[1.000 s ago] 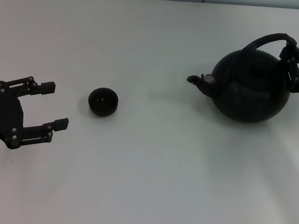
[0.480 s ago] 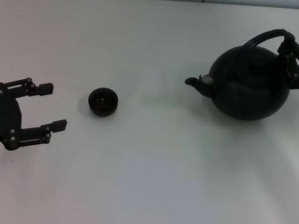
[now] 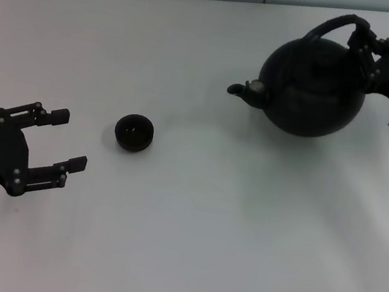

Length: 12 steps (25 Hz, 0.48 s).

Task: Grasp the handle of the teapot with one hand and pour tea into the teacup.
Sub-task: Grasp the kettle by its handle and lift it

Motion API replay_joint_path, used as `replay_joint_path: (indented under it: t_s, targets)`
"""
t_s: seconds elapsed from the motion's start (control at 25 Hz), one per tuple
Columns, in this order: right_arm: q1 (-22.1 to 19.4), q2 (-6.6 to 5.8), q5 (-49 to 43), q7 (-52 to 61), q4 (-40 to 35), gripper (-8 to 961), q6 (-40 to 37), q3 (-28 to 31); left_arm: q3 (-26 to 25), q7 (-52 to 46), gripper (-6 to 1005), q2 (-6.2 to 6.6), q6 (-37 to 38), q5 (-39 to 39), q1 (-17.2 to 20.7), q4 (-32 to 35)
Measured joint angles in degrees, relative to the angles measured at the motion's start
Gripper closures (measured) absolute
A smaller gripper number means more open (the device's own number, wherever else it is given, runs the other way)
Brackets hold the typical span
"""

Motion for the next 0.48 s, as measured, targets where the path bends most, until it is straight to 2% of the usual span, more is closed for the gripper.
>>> replay_joint_path:
  t_s: [0.28,0.48]
  targets:
    - [3.1,-0.03,0.2,0.5,-1.0,843,2.2,-4.7,0.0,-0.1,247,-0.06,-0.1,0.0,0.0,0.0]
    - [4.8,-0.08,0.1,0.6,-1.2,843,2.4,-5.5,0.0,0.0,247,-0.11,-0.1,0.0,0.0,0.0]
